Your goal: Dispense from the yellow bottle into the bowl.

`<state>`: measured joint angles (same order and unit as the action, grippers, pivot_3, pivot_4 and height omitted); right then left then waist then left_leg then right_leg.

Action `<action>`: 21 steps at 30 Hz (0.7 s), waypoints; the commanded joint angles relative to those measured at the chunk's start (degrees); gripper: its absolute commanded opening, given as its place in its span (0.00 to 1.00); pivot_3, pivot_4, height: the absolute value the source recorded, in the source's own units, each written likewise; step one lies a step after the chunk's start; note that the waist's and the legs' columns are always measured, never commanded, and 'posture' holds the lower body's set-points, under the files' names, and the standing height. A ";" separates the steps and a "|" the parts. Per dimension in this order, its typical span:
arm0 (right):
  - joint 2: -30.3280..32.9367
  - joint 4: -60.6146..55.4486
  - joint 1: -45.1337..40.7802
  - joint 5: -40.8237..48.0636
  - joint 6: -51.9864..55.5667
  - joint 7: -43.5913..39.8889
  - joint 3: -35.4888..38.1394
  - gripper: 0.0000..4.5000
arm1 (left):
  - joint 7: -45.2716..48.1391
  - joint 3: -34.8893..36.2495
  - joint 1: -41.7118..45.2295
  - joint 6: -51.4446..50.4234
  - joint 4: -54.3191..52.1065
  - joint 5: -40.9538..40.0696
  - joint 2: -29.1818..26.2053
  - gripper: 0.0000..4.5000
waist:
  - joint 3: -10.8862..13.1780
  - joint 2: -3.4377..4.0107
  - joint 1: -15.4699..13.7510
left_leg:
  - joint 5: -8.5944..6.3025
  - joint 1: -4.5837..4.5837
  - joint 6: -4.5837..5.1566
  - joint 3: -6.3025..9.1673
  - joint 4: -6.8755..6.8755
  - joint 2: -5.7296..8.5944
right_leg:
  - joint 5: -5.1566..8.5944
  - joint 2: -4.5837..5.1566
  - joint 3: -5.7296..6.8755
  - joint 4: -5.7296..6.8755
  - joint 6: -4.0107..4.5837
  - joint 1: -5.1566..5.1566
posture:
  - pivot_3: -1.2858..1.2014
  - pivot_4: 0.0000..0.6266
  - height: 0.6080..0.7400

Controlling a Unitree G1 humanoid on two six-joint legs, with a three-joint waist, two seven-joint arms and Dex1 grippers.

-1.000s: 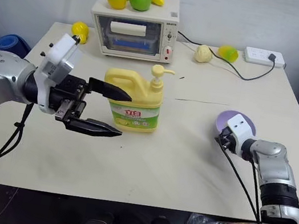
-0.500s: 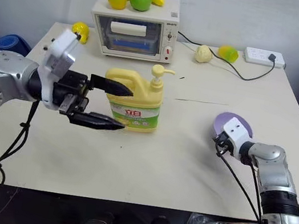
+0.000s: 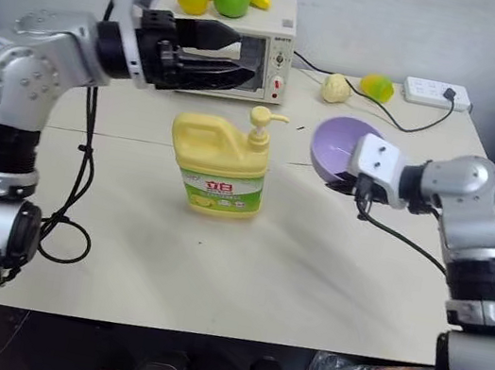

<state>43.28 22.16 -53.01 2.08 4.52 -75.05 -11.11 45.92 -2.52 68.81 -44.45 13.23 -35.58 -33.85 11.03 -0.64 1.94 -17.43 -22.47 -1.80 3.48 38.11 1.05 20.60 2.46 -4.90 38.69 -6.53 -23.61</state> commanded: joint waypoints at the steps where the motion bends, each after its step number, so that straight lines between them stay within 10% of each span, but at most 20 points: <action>1: -0.94 2.93 -2.80 -1.55 -4.26 -1.19 -1.28 0.01 | 1.40 0.09 2.86 3.98 3.39 3.70 1.16 1.00 | 0.00 0.00 -0.01 | 0.00 -0.04 0.00 0.00 0.01 0.01 | 0.00 0.01 0.01 0.01 0.00 -0.04 | 0.52 0.24 1.00; 6: -2.54 6.96 -5.14 -2.98 -7.19 -1.34 -2.41 0.00 | 4.67 -0.07 2.94 5.63 4.27 5.90 2.24 0.75 | 0.00 0.00 0.05 | 0.01 -0.41 -0.02 0.00 0.13 0.04 | -0.01 0.06 0.02 0.17 -0.01 -0.42 | 0.52 0.24 1.00; 16: -2.53 8.75 -6.85 -2.37 -9.44 -4.49 -2.52 0.00 | 11.07 -0.25 -0.10 4.92 0.34 6.36 2.05 0.75 | 0.00 0.00 0.88 | 0.05 -0.85 -0.08 -0.03 0.54 0.05 | -0.01 0.10 0.16 0.74 -0.01 -0.96 | 0.52 0.24 1.00; 21: -2.72 9.60 -10.11 -1.07 -8.45 -9.18 -2.32 0.00 | 12.08 0.17 0.53 7.65 5.27 8.31 3.74 0.49 | 0.00 0.00 1.33 | 0.04 -0.84 -0.08 -0.03 0.63 0.06 | -0.01 0.09 0.16 0.82 -0.02 -0.95 | 0.52 0.24 1.00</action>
<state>40.32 32.05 -60.84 -0.28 -3.72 -82.90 -14.62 57.31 -3.31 68.24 -38.58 17.86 -27.76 -29.96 11.03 -0.64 3.27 -17.39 -23.30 -1.88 3.45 38.76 1.10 20.59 2.54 -4.73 39.52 -6.55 -24.56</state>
